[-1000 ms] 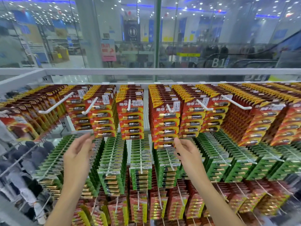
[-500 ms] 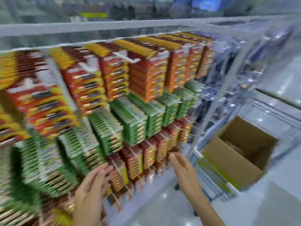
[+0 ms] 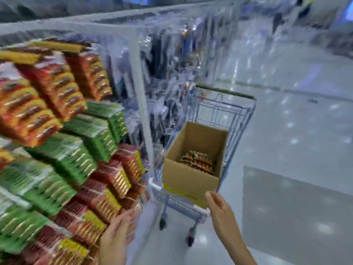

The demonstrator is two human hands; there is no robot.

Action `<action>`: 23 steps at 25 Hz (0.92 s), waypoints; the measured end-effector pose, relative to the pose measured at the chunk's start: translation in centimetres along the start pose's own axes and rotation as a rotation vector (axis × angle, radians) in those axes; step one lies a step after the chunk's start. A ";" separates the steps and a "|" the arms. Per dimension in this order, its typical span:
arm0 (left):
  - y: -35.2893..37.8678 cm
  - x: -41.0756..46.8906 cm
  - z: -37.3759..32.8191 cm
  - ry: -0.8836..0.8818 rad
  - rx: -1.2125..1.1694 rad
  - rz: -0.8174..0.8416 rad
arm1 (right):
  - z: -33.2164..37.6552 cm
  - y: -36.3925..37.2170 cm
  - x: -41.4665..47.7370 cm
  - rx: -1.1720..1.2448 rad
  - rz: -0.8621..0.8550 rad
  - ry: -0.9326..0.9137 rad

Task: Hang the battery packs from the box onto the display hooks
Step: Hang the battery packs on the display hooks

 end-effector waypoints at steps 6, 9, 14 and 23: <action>12.7 4.1 -0.7 -0.047 0.128 0.120 | -0.7 -6.9 5.1 0.019 -0.063 0.105; 16.9 7.5 -1.3 -0.092 0.161 0.158 | -0.6 -8.4 8.5 0.043 -0.095 0.155; 23.5 15.8 -2.2 -0.119 0.215 0.242 | -0.5 -9.3 16.4 0.040 -0.131 0.258; 35.9 35.9 3.3 -0.527 0.244 0.230 | 2.3 -7.6 29.4 0.146 -0.175 0.504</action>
Point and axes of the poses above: each hand's wrist, its own x-axis towards the middle knuckle, its own y-axis out of the palm, z = x × y, the point moved 2 cm from there along x, towards the middle knuckle, and after that the axes turned 3 degrees about z, right-handed, at the moved point
